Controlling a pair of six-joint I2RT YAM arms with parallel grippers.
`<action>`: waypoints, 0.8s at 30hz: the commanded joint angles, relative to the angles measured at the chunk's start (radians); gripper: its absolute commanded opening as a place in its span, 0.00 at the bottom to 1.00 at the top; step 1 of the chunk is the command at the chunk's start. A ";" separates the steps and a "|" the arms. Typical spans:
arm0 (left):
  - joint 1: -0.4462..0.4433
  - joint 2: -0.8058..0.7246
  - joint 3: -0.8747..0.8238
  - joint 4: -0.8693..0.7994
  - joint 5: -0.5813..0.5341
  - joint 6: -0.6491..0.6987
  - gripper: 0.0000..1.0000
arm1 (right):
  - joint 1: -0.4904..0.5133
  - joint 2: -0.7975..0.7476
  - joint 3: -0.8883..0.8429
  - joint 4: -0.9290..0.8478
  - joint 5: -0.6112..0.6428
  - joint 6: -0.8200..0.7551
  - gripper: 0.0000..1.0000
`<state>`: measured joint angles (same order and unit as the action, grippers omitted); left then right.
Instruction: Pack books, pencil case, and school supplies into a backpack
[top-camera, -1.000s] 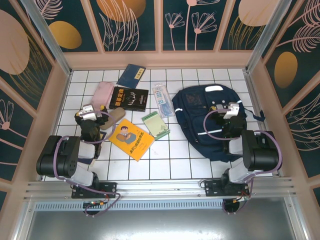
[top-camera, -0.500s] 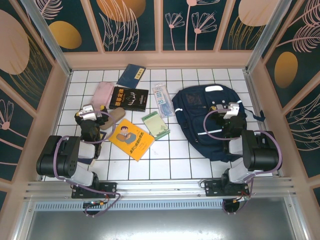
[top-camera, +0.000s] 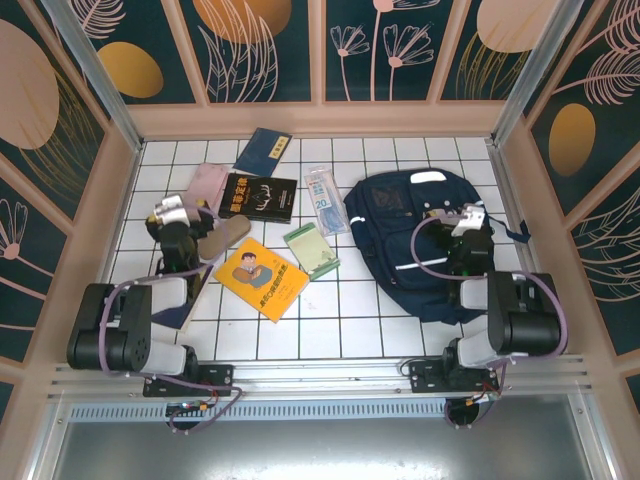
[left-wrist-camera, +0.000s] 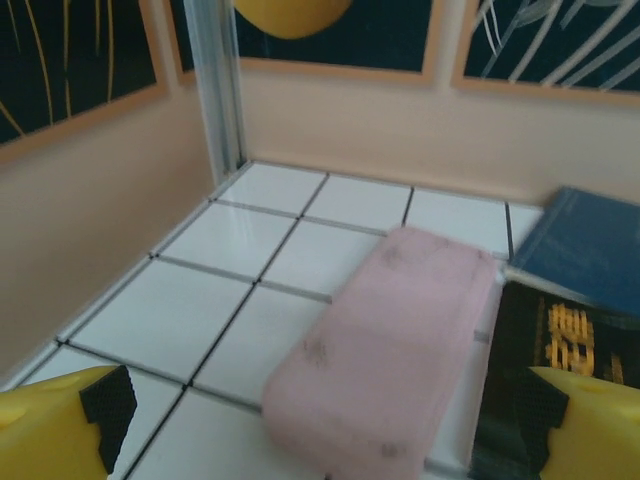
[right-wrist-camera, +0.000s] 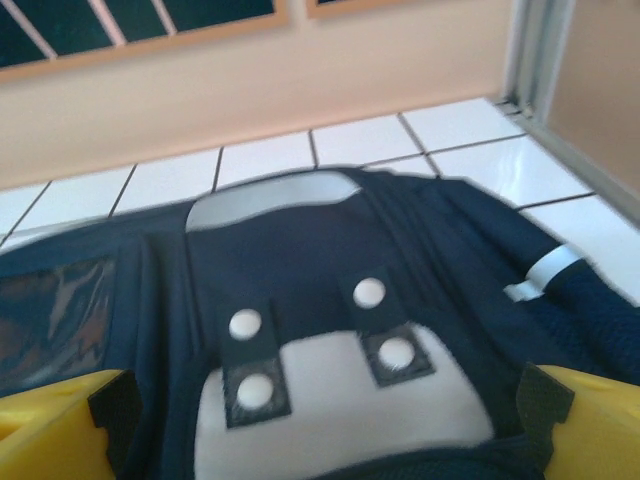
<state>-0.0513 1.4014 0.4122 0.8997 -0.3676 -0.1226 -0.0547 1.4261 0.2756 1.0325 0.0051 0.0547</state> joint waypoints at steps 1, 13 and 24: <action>0.005 -0.076 0.204 -0.432 -0.074 -0.128 0.99 | -0.018 -0.145 0.079 -0.151 0.085 0.067 0.99; -0.018 -0.060 0.522 -0.900 0.248 -0.542 0.98 | -0.071 -0.390 0.356 -0.934 0.222 0.523 0.99; -0.400 0.038 0.529 -0.873 0.269 -0.716 0.95 | -0.068 -0.530 0.277 -1.232 0.098 0.580 0.99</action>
<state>-0.3786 1.3937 0.9379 0.0254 -0.1272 -0.7528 -0.1238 0.9108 0.5835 -0.0593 0.1551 0.6052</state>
